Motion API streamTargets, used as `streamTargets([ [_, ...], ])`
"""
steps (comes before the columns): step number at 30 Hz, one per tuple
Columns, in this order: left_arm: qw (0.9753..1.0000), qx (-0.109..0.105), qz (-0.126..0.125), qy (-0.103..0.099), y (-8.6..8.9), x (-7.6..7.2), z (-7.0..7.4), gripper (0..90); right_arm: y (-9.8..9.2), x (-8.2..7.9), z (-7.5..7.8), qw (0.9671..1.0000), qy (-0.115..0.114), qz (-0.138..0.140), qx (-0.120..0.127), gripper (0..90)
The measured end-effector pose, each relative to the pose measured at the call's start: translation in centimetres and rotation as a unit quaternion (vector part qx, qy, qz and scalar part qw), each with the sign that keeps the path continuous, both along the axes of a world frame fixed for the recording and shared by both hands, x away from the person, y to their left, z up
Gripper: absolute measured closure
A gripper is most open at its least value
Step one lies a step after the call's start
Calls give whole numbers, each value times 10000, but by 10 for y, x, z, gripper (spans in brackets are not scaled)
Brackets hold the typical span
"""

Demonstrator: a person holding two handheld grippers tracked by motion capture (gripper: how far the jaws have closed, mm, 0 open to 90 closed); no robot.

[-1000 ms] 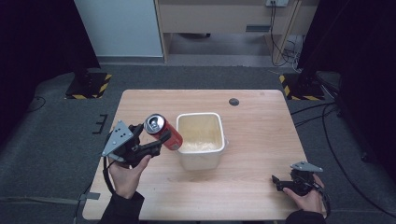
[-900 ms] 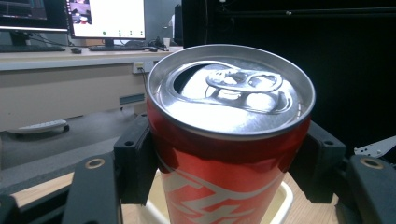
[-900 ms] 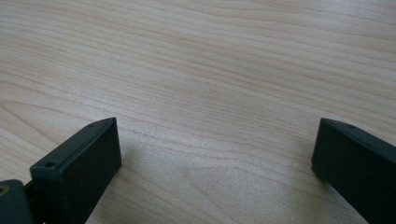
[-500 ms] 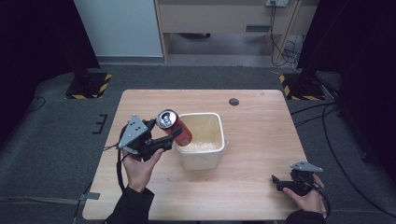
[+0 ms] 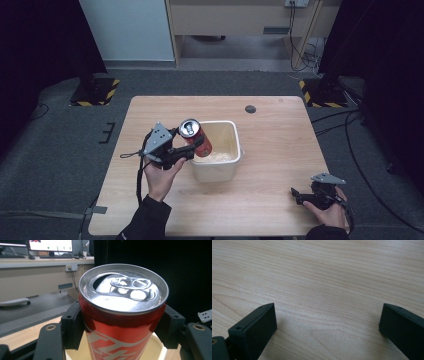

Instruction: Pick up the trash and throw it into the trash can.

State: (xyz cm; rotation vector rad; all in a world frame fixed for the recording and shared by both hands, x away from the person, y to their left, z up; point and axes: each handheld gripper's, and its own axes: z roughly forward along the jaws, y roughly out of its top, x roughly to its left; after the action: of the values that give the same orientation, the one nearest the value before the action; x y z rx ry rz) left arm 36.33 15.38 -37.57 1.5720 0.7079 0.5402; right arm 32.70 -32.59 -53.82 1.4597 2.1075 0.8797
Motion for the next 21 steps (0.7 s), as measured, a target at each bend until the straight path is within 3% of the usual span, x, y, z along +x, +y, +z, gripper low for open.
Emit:
streamTargets([
  [21, 9978, 394, -109, 516, -9, 14, -46, 330, 0, 0, 0, 10000, 0, 2, -1, 16],
])
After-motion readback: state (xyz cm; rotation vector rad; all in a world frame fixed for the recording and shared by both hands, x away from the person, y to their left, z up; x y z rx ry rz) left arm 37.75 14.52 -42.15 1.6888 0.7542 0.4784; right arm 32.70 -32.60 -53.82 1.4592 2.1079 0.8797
